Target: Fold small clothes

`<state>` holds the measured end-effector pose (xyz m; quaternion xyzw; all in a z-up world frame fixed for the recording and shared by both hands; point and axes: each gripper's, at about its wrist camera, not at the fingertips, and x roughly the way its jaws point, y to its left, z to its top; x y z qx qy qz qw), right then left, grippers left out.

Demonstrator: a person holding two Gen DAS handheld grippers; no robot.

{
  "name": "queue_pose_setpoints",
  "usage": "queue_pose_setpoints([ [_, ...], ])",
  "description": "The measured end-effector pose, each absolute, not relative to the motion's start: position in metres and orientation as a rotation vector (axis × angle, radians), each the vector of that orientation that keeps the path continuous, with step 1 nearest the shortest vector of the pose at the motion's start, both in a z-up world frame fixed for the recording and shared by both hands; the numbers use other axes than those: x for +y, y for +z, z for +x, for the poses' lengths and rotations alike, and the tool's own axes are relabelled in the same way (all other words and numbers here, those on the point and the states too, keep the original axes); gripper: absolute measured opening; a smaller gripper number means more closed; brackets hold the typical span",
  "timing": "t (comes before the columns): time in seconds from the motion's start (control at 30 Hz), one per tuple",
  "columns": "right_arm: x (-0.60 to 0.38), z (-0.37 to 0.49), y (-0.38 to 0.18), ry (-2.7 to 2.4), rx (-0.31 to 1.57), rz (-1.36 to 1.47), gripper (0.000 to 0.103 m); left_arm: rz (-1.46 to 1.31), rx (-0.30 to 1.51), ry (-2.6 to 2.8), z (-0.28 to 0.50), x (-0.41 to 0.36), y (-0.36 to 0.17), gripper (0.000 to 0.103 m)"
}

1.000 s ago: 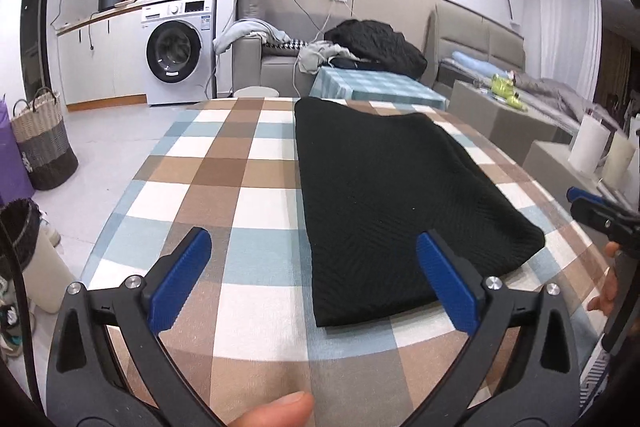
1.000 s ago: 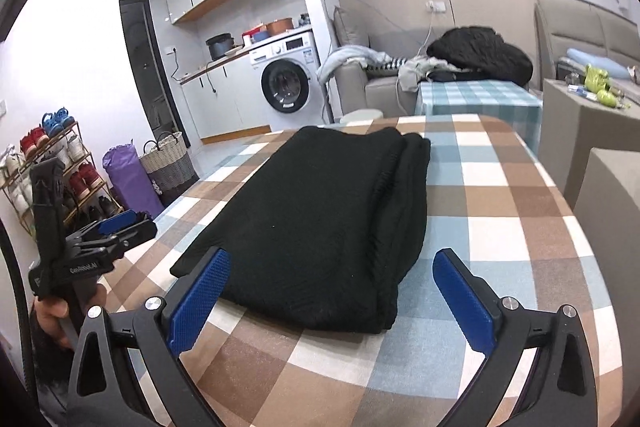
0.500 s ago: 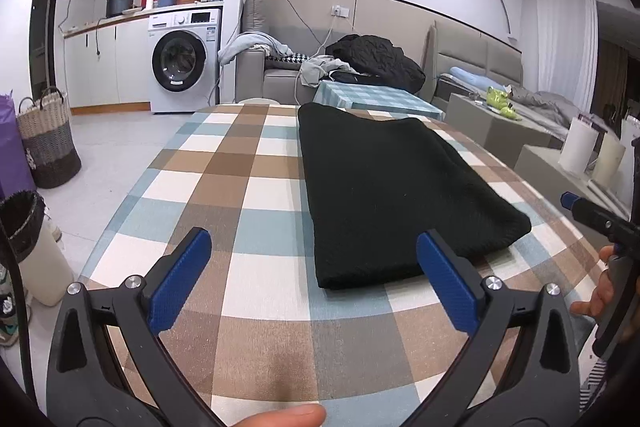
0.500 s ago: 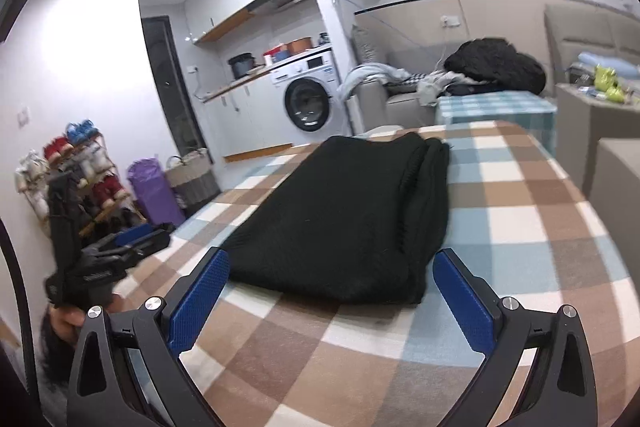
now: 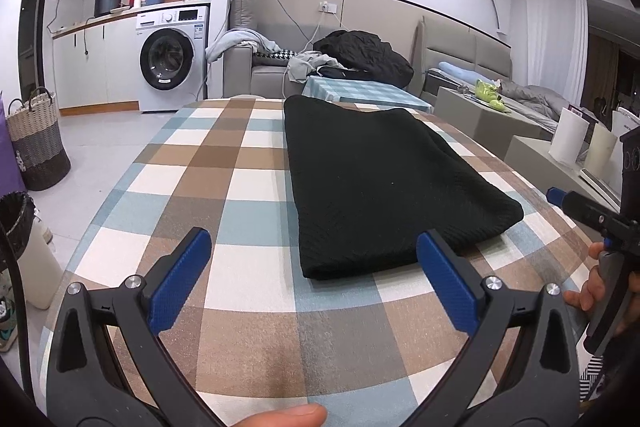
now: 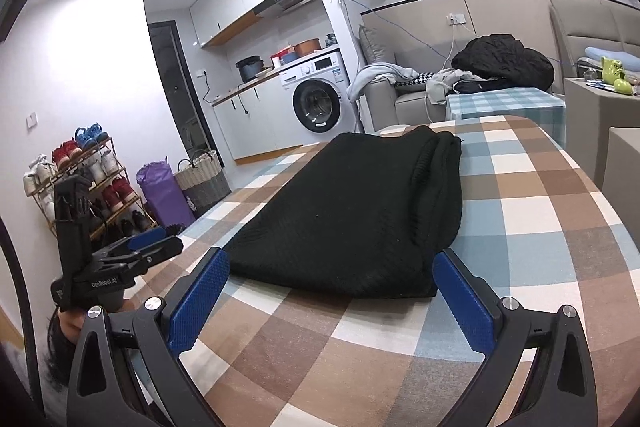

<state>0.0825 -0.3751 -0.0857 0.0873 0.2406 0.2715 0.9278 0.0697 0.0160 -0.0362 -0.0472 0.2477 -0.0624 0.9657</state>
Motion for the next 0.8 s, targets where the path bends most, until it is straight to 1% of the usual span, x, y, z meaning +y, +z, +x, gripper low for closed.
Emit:
queue_pose_setpoints([
  [0.8, -0.3768, 0.0852, -0.0887, 0.554, 0.502, 0.188, 0.103, -0.103, 0.508, -0.146, 0.0713, 0.0188, -0.0414, 0.102],
])
